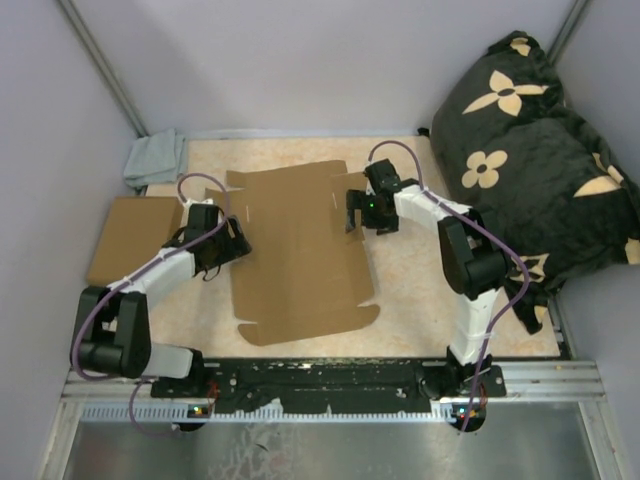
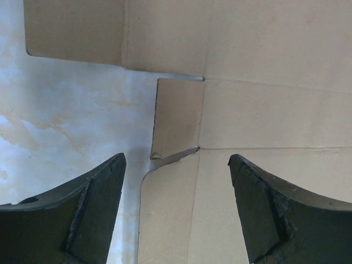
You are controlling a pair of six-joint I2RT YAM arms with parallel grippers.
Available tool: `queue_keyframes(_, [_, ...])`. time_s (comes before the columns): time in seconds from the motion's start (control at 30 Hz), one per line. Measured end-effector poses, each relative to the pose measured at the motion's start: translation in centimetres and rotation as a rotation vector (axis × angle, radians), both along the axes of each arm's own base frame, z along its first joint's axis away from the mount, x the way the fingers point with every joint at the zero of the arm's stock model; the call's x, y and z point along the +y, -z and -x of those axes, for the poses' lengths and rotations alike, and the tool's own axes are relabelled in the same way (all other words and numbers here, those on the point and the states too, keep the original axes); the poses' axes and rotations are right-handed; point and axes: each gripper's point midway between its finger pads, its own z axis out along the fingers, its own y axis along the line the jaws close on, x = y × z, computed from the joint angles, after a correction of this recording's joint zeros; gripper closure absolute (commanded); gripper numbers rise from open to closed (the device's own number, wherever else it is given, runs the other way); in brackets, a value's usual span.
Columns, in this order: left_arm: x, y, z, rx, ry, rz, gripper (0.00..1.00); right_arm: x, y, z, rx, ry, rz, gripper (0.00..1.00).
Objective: Fold the paper box
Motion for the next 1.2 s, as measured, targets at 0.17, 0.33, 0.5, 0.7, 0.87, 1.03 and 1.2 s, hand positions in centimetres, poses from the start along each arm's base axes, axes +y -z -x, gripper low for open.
queue_keyframes(0.17, [0.0, 1.9, -0.3, 0.06, -0.004, -0.015, 0.37, 0.2, 0.0, 0.1, 0.001, -0.005, -0.014, 0.05])
queue_keyframes(0.33, [-0.2, 1.5, -1.4, 0.049, -0.004, -0.013, 0.48, 0.3, -0.3, 0.0, -0.005, -0.005, -0.017, 0.05])
queue_keyframes(0.5, [-0.4, 0.9, -2.2, 0.016, 0.002, -0.005, 0.64, 0.3, -0.3, 0.0, -0.005, -0.004, -0.019, 0.06])
queue_keyframes(0.7, [-1.0, 1.4, -2.7, 0.034, 0.024, 0.009, 0.91, 0.4, -0.3, 0.0, -0.004, -0.001, -0.027, 0.06])
queue_keyframes(0.87, [-1.5, 1.4, -3.1, 0.039, 0.05, 0.022, 1.0, 0.4, -0.4, 0.0, -0.005, 0.0, -0.028, 0.06])
queue_keyframes(1.03, [-1.8, 0.2, -3.0, 0.015, 0.069, 0.037, 1.0, 0.4, -0.3, 0.0, -0.004, 0.004, -0.026, 0.06])
queue_keyframes(1.2, [-1.9, -3.7, -3.4, -0.095, 0.088, 0.045, 1.0, 0.6, -0.4, 0.0, 0.003, 0.011, -0.038, 0.09])
